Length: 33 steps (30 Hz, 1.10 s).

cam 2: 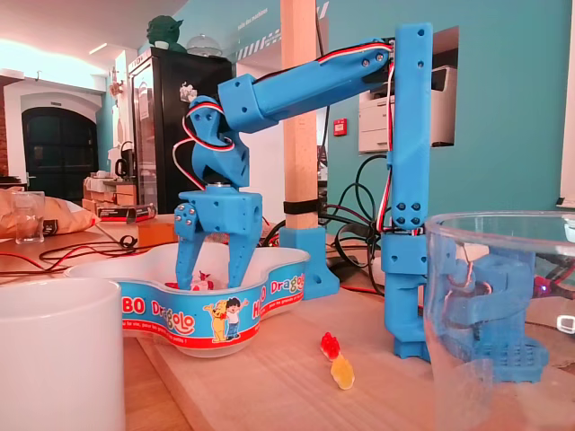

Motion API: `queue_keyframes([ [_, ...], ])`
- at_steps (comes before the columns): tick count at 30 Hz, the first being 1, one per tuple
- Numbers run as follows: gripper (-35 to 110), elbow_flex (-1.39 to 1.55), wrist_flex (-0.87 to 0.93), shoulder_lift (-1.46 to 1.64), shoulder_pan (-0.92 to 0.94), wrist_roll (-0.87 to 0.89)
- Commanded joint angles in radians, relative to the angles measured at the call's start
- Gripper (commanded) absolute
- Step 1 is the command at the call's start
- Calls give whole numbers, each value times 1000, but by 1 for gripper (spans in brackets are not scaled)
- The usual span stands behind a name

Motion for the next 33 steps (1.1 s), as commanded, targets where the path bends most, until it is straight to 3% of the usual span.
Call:
queue_keyframes([
  [1, 27, 14, 11, 23, 12, 12],
  [33, 27, 63, 9, 21, 12, 9],
])
